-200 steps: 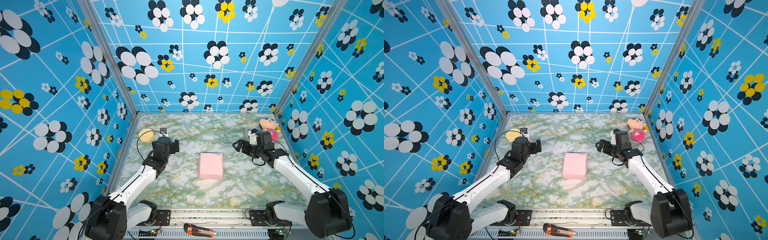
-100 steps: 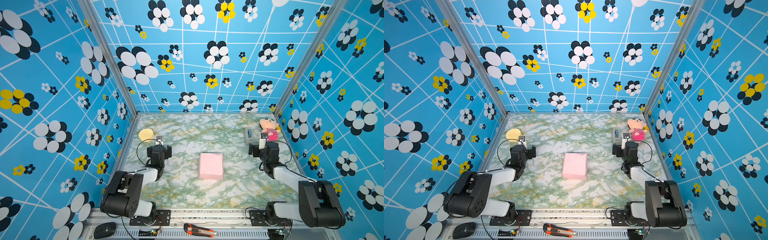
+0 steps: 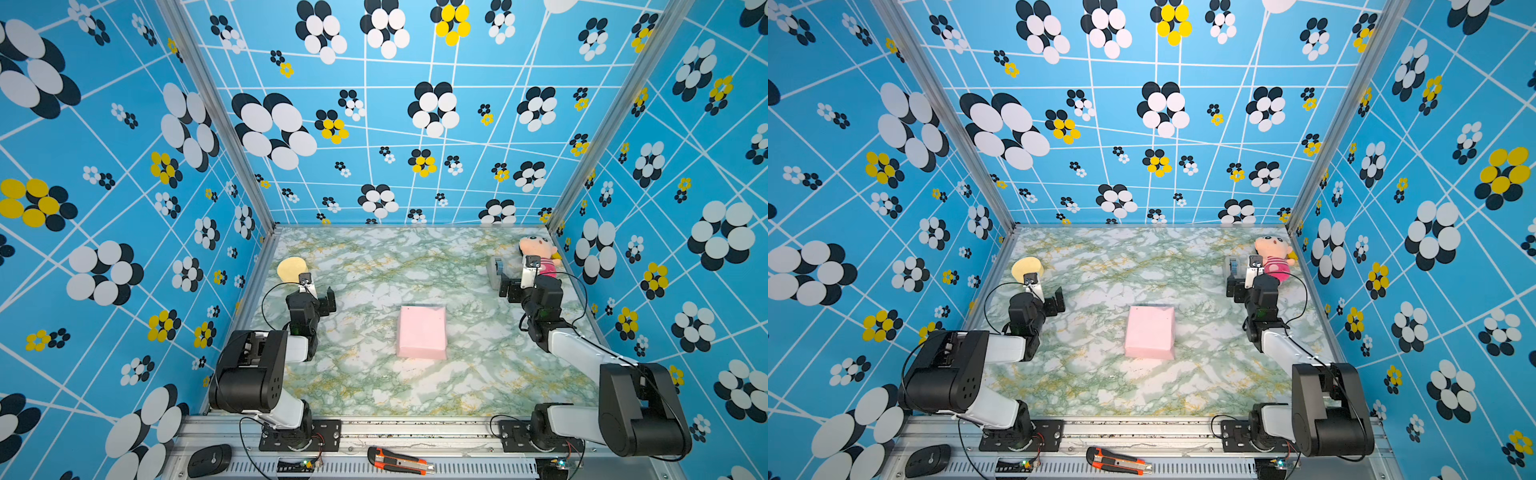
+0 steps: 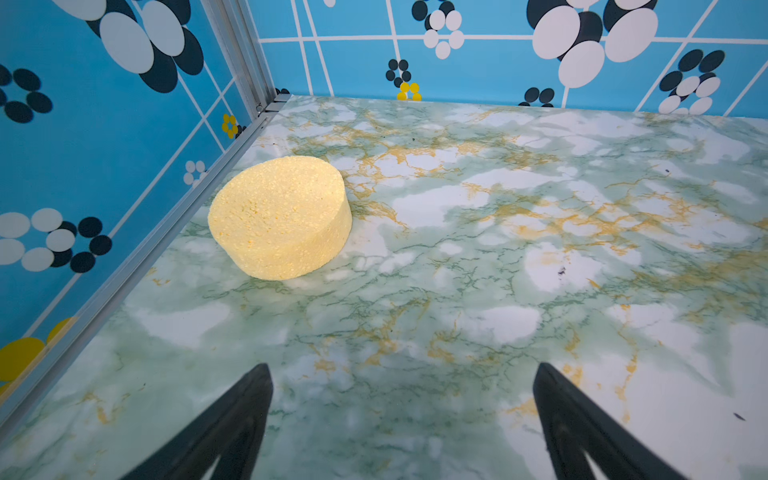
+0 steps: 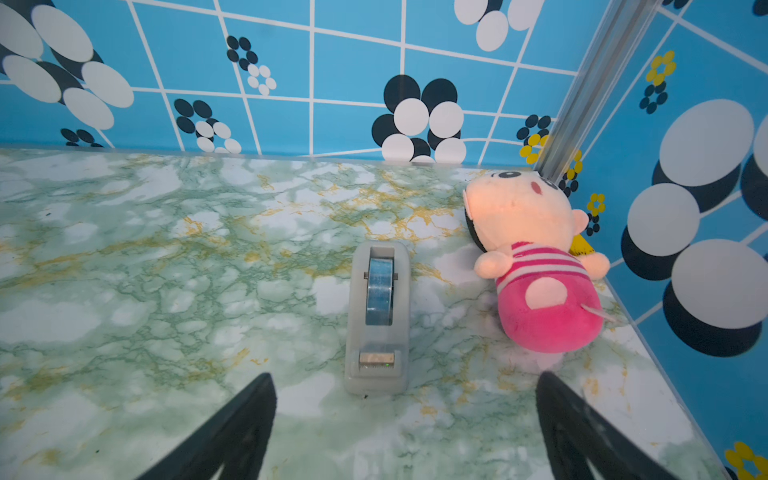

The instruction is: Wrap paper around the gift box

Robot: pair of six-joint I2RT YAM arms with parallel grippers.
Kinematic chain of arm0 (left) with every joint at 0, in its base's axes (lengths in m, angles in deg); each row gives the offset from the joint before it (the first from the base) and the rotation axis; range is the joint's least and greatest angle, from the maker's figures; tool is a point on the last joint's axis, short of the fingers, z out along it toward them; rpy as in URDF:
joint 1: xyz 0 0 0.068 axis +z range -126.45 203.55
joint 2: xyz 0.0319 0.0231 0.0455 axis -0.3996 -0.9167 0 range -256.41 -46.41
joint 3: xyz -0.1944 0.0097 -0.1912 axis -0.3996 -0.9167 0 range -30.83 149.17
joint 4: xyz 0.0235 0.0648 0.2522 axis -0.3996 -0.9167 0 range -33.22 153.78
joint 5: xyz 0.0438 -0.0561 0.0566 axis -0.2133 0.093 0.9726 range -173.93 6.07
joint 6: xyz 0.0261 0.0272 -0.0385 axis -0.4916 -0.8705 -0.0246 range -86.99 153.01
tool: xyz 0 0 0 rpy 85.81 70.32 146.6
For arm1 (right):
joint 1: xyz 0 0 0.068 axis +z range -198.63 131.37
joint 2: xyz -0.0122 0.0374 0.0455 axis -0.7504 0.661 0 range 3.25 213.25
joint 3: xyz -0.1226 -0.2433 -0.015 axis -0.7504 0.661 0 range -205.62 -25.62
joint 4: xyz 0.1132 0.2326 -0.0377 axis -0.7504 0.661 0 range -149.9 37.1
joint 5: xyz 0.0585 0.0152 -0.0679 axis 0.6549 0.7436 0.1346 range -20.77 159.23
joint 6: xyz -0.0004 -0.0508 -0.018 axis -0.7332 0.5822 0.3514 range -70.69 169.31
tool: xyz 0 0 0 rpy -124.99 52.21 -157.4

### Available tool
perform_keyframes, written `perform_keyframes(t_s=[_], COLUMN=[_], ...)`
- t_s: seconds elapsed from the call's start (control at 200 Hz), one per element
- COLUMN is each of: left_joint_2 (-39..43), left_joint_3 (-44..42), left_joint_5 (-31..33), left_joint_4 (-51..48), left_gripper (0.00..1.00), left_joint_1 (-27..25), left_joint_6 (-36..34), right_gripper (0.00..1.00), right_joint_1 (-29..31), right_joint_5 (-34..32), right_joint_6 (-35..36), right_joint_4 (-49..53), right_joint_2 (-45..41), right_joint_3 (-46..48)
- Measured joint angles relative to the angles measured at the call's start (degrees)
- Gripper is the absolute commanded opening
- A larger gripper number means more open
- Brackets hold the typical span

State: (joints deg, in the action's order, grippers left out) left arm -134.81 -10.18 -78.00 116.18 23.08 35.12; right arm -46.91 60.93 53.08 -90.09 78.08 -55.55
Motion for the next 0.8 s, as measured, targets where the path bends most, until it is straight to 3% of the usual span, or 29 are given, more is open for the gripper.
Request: perform_keyframes(t_s=[0.135, 0.27, 0.395, 0.8], left_joint_2=[0.0, 0.0, 0.0, 0.0], left_joint_3=[0.0, 0.0, 0.02, 0.04], left_joint_5=[0.04, 0.04, 0.07, 0.07], left_joint_4=[-0.07, -0.09, -0.09, -0.09], left_gripper=[0.99, 0.99, 0.99, 0.99], left_joint_1=[-0.66, -1.09, -1.11, -1.11], left_joint_6=[-0.07, -0.22, -0.22, -0.22], right_gripper=[1.0, 1.0, 1.0, 1.0], right_joint_1=[0.0, 0.02, 0.02, -0.04], right_joint_5=[-0.81, 1.55, 3.1, 2.38], right_joint_6=[-1.22, -2.01, -2.05, -3.41], right_joint_4=[-0.07, -8.98, -18.4, -21.07], right_joint_2=[0.35, 3.56, 12.35, 13.68], right_joint_3=[0.96, 7.34, 10.62, 8.68])
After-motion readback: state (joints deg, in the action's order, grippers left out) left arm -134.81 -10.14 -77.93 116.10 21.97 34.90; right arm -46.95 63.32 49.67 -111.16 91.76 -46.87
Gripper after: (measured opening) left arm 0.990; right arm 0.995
